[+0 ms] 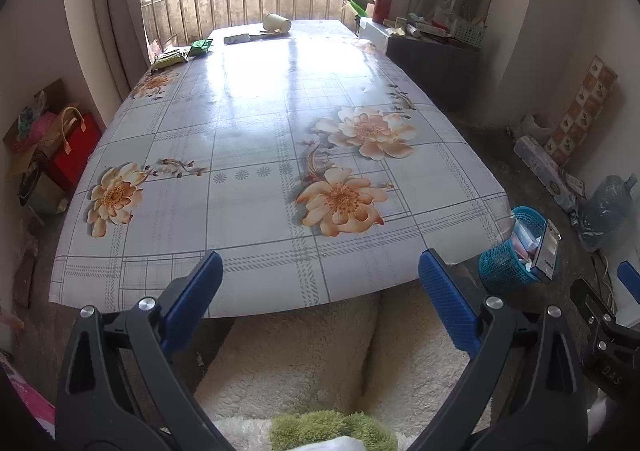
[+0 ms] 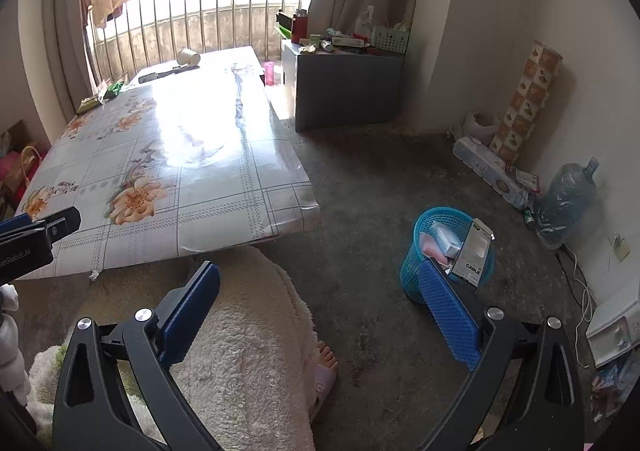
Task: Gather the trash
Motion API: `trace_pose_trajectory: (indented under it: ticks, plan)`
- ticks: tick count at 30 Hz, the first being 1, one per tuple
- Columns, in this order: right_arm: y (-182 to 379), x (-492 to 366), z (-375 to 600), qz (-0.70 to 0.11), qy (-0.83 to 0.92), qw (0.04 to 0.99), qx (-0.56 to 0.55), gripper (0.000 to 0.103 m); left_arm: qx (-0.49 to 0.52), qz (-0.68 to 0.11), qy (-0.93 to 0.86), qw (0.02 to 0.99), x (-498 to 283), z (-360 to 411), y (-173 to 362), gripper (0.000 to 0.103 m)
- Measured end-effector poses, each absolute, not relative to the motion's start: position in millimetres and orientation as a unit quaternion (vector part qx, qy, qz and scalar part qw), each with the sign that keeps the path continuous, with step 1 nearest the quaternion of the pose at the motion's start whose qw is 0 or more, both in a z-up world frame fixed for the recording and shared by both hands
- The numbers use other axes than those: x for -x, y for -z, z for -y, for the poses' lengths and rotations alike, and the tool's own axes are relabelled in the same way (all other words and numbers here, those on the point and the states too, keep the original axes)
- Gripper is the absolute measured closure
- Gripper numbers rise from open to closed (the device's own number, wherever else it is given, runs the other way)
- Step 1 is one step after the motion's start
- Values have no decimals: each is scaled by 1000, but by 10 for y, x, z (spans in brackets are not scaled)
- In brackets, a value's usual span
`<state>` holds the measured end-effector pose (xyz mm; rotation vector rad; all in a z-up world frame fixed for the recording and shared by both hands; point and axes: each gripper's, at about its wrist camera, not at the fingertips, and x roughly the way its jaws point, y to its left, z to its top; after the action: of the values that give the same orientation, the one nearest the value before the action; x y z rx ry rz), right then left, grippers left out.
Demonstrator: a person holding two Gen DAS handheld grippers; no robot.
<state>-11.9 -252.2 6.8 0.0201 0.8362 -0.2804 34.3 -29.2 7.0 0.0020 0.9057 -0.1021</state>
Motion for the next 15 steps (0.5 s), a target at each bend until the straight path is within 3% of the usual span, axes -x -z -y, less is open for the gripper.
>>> trace_pose_trajectory:
  ticks: [15]
  plan:
    - [8,75,2945,-420,162,892,-34,7,-36,-429,38,902,-524,570,-98,9]
